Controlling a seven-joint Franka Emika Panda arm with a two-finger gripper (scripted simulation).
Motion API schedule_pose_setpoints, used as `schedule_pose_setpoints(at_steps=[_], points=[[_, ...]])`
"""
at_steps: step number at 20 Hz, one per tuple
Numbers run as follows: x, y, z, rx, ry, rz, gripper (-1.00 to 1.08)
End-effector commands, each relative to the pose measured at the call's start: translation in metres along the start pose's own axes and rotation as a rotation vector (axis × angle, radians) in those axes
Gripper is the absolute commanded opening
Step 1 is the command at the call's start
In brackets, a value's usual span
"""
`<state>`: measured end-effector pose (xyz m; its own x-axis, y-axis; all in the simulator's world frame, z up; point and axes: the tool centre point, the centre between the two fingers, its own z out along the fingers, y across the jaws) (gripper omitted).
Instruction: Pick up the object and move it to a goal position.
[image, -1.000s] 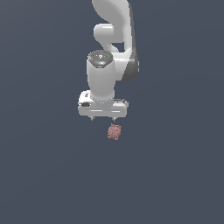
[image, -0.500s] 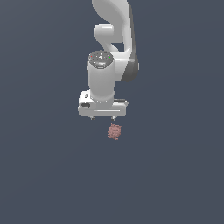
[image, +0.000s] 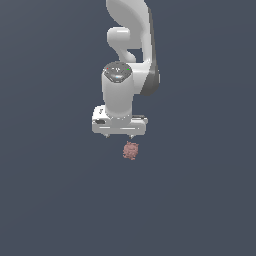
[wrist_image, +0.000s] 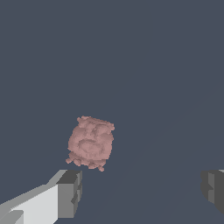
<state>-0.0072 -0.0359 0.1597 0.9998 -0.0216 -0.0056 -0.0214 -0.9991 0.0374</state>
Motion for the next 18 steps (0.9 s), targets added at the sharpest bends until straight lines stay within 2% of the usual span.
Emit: schedule_pose_setpoints(at_steps=[1,11,18], points=[[0.000,-0.005,0.007,0.004,0.000,0.023,1.00],[-0.002,-0.037,0.049,0.028,0.002,0.176,1.00],[-0.004,-0.050,0.067,0.037,0.001,0.240,1.00]])
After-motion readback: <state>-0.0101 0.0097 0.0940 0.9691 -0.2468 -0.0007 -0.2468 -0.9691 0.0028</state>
